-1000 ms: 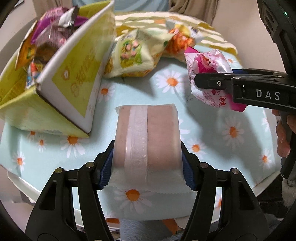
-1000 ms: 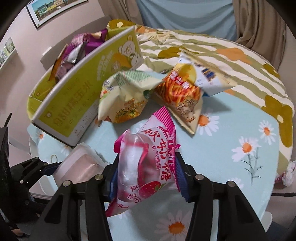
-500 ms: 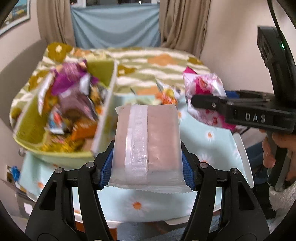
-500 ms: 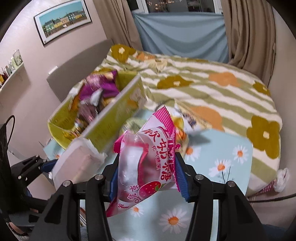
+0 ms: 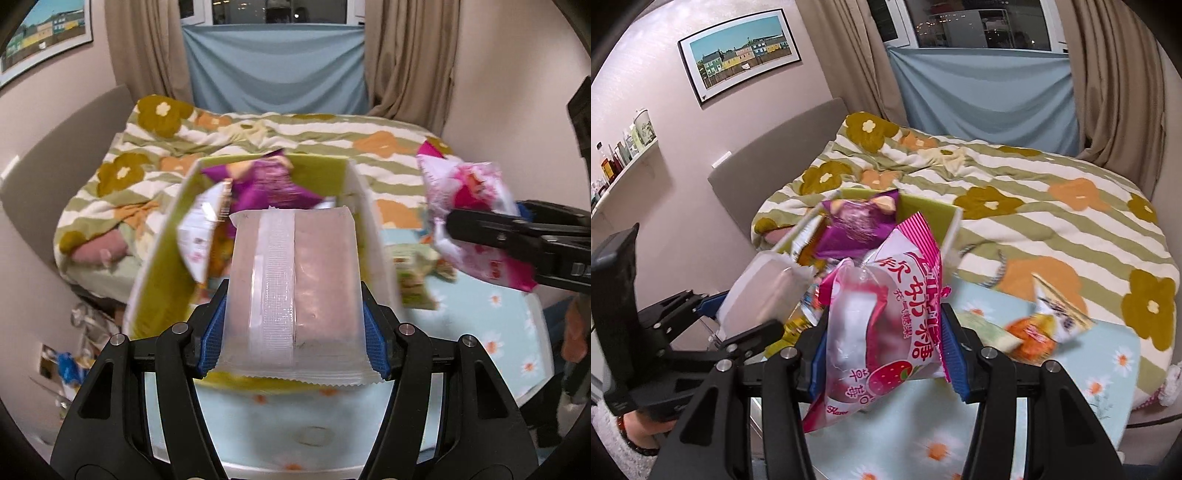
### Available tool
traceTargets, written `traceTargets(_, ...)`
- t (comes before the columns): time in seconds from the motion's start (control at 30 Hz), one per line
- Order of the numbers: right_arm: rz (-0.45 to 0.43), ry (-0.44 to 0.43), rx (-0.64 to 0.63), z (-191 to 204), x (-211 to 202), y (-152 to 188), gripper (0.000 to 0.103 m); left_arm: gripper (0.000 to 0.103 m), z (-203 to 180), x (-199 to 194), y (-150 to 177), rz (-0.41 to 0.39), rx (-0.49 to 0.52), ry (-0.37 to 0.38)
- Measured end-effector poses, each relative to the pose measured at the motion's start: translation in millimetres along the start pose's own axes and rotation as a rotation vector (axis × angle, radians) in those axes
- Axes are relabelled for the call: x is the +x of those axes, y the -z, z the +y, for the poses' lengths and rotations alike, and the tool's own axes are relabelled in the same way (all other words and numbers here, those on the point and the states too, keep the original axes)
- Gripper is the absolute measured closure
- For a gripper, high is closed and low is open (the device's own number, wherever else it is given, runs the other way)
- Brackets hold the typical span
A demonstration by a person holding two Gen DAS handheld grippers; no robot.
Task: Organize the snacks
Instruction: 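Carry both packets over the box and release them inside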
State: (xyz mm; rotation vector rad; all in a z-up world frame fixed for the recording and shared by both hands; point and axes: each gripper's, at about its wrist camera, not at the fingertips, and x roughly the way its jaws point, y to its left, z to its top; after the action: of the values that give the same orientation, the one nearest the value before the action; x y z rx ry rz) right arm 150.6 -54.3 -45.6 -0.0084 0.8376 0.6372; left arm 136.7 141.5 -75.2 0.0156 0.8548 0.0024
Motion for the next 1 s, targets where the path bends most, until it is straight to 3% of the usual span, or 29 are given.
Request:
traceTargets(0.23, 0.043, 0.018, 0.033, 35, 46, -9, 0.055, 0.038, 57, 54, 5, 0.065, 0.003, 0.037)
traceTargets(0.27, 0.047, 0.024, 0.037, 37, 49, -9, 0.055, 0.025, 62, 60, 7, 0.074, 0.012, 0.043)
traceTargets(0.3, 0.052, 0.033, 0.044, 39, 54, -7, 0.055, 0.005, 66, 65, 8, 0.082, 0.018, 0.047)
traceTargets(0.33, 0.058, 0.043, 0.054, 40, 58, -5, 0.055, 0.0, 68, 67, 10, 0.079, 0.021, 0.045)
traceTargets(0.57, 0.102, 0.086, 0.151, 43, 67, 8, 0.055, 0.0, 79, 70, 14, 0.105, 0.081, 0.049)
traceTargets(1.0, 0.123, 0.096, 0.224, 61, 85, -1, 0.051, 0.0, 94, 38, 14, 0.079, 0.069, 0.023)
